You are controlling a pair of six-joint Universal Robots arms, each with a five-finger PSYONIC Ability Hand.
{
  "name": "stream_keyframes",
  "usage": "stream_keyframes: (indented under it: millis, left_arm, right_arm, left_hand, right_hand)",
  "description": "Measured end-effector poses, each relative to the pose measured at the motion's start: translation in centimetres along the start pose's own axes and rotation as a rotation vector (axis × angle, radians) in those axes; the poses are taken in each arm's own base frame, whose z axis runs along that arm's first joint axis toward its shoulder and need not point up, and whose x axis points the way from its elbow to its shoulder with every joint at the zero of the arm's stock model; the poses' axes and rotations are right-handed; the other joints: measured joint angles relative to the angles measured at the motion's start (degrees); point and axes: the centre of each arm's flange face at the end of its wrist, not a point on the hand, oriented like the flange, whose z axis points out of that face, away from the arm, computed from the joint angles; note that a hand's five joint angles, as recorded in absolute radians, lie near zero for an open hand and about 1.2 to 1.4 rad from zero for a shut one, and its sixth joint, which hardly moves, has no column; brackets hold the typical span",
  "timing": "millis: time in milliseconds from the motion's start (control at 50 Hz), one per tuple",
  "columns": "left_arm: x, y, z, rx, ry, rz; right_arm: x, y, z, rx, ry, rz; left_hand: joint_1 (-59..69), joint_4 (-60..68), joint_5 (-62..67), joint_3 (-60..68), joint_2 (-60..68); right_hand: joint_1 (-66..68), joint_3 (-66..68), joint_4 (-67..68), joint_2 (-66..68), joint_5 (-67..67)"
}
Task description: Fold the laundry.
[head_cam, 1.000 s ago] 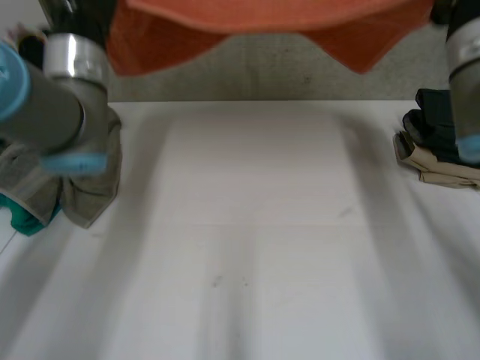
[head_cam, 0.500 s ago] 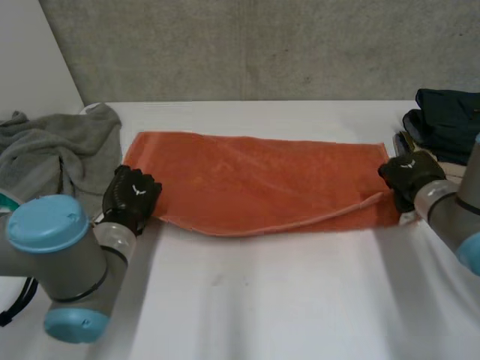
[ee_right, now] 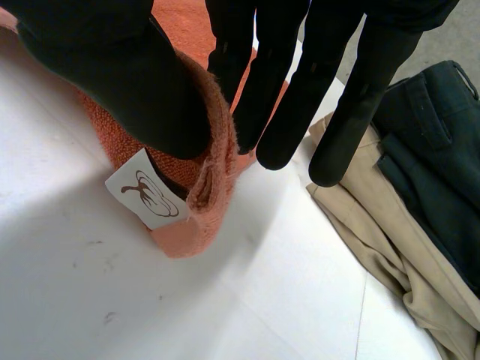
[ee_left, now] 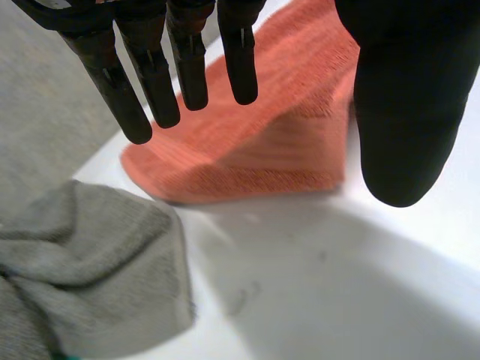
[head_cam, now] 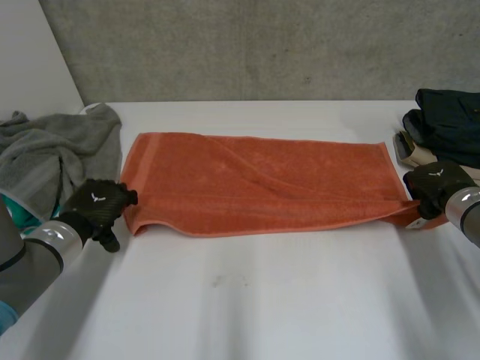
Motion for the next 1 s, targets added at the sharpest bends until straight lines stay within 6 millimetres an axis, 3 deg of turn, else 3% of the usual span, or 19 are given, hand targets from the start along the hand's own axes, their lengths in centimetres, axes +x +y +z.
stream_keyframes:
  millis: [140, 500, 720, 760, 800, 920, 1000]
  left_arm:
    - [0.1, 1.2, 1.3, -0.020, 0.026, -0.024]
    - [2.5, 0.5, 4.5, 0.044, 0.028, -0.102]
    - [1.5, 1.1, 6.2, 0.022, -0.129, -0.077]
    - [1.3, 0.9, 6.2, 0.035, -0.149, -0.073]
    - [1.1, 0.6, 6.1, 0.051, -0.165, -0.069]
    - [0.2, -1.4, 4.1, 0.116, -0.208, -0.031]
    - [-0.4, -3.5, 1.2, 0.157, -0.238, 0.044]
  right_arm:
    - [-0.2, 0.1, 0.0, -0.002, -0.006, 0.007]
    - [-0.9, 0.8, -0.3, -0.013, -0.032, 0.011]
    - [-0.9, 0.7, -0.4, -0.014, -0.033, 0.006]
    - [-0.8, 0.6, -0.5, -0.013, -0.030, 0.002]
    - [-0.7, 0.4, -0.7, -0.012, -0.028, -0.001]
    - [-0.3, -0.6, -2.3, -0.014, -0.029, -0.029]
    - [0.0, -1.8, -4.5, -0.027, -0.042, -0.094]
  left_hand:
    - [0.19, 0.33, 0.54, 0.15, 0.27]
    - [11.07, 11.49, 11.52, 10.61, 11.15]
    - [17.95, 18.62, 18.30, 17.97, 18.34]
    - [24.61, 24.30, 23.83, 23.61, 24.94]
    - [41.25, 40.27, 39.62, 39.24, 40.20]
    - [41.78, 45.24, 42.41, 44.36, 44.77]
    - [41.79, 45.25, 42.41, 44.36, 44.79]
  right_hand:
    - [0.00, 0.00, 0.00, 0.00, 0.00]
    - [0.00, 0.00, 0.00, -0.05, 0.00]
    - [0.00, 0.00, 0.00, -0.05, 0.00]
    - [0.00, 0.00, 0.00, -0.05, 0.00]
    - [0.00, 0.00, 0.00, -0.05, 0.00]
    - [0.00, 0.00, 0.00, -0.05, 0.00]
    - [0.00, 0.00, 0.00, -0.05, 0.00]
